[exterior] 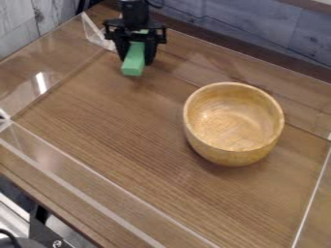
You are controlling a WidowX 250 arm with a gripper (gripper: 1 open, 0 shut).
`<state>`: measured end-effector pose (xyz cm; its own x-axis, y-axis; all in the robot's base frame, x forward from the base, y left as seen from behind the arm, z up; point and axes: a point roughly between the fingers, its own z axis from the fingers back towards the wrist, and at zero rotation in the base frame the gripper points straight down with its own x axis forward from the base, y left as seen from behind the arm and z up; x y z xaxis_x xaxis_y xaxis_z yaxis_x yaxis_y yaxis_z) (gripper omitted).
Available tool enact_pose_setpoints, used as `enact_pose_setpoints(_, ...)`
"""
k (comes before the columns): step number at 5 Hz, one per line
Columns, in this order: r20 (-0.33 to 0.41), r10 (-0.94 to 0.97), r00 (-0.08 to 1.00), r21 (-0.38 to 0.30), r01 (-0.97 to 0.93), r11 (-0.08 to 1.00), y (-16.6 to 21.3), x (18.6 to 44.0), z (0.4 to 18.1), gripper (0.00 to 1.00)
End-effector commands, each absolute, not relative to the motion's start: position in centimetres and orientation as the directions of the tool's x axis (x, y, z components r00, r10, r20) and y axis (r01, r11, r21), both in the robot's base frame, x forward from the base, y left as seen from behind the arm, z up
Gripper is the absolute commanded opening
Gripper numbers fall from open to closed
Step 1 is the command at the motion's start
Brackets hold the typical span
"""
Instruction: Move green stick from inside the wooden bowl to the table next to it
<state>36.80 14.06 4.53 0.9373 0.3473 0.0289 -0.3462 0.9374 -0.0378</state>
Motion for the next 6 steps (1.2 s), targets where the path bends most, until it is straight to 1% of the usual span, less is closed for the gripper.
enact_pose_setpoints(1, 0.094, 0.359, 0.929, -0.029, -0.358, 0.933, 14.82, 37.55, 6.1, 0.0)
enact_pose_setpoints(4, 0.079, 0.371, 0.925, -0.023, -0.37, 0.929, 15.05, 36.91, 5.18, 0.0)
enact_pose_setpoints(5, 0.07, 0.375, 0.925, -0.03, -0.373, 0.927, 14.93, 36.94, 5.35, 1.0)
enact_pose_setpoints(6, 0.064, 0.377, 0.924, -0.038, -0.376, 0.926, 14.8, 36.99, 5.69, 1.0)
